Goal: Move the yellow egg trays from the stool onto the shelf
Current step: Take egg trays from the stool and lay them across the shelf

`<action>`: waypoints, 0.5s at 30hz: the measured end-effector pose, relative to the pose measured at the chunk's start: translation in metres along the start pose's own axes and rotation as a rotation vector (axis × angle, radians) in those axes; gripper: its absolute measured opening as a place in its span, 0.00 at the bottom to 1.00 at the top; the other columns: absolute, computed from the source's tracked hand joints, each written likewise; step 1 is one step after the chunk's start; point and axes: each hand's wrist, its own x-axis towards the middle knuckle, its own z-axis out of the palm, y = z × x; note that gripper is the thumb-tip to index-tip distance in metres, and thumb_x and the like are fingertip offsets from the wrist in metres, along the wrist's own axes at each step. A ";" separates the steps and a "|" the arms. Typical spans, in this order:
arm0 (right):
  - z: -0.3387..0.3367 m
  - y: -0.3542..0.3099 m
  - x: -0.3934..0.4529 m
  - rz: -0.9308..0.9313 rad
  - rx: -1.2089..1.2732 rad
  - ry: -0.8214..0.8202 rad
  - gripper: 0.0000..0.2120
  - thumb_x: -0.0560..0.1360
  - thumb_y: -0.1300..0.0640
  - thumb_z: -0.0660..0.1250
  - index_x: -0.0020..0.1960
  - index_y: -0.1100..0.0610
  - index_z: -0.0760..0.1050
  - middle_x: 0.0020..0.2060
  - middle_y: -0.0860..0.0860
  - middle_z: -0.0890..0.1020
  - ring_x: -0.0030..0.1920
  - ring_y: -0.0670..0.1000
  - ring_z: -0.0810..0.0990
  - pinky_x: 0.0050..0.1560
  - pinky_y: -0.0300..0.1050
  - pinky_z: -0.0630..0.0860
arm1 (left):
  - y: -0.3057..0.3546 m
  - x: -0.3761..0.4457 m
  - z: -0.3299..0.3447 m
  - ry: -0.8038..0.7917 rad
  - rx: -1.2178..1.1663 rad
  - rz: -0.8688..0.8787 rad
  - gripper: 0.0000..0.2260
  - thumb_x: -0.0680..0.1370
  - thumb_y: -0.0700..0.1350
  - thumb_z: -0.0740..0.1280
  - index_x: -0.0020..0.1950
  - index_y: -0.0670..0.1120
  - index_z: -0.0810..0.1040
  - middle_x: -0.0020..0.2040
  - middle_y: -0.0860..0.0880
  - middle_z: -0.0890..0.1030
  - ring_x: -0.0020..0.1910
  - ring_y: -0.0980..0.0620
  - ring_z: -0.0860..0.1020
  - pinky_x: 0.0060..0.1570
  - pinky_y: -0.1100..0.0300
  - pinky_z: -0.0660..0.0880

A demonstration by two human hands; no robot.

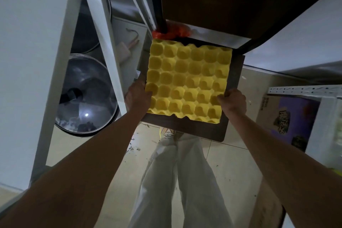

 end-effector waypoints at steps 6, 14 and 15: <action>-0.008 0.013 0.007 -0.121 -0.098 -0.074 0.09 0.71 0.53 0.72 0.46 0.55 0.75 0.41 0.52 0.80 0.48 0.59 0.82 0.43 0.50 0.78 | 0.003 0.004 -0.001 -0.006 0.108 0.011 0.10 0.76 0.38 0.64 0.55 0.49 0.75 0.46 0.43 0.83 0.47 0.37 0.82 0.45 0.47 0.79; -0.013 0.011 -0.005 -0.141 -0.063 0.016 0.07 0.75 0.54 0.71 0.48 0.56 0.75 0.46 0.56 0.83 0.50 0.60 0.81 0.45 0.50 0.78 | 0.012 -0.008 -0.020 -0.012 0.116 0.070 0.17 0.78 0.37 0.62 0.66 0.48 0.75 0.48 0.39 0.83 0.49 0.34 0.82 0.47 0.41 0.81; -0.015 0.010 -0.006 -0.144 -0.037 0.022 0.07 0.75 0.55 0.71 0.48 0.56 0.76 0.45 0.56 0.83 0.50 0.60 0.81 0.44 0.49 0.77 | 0.014 -0.011 -0.022 -0.003 0.113 0.065 0.17 0.79 0.37 0.62 0.66 0.48 0.75 0.49 0.39 0.83 0.49 0.34 0.81 0.46 0.42 0.81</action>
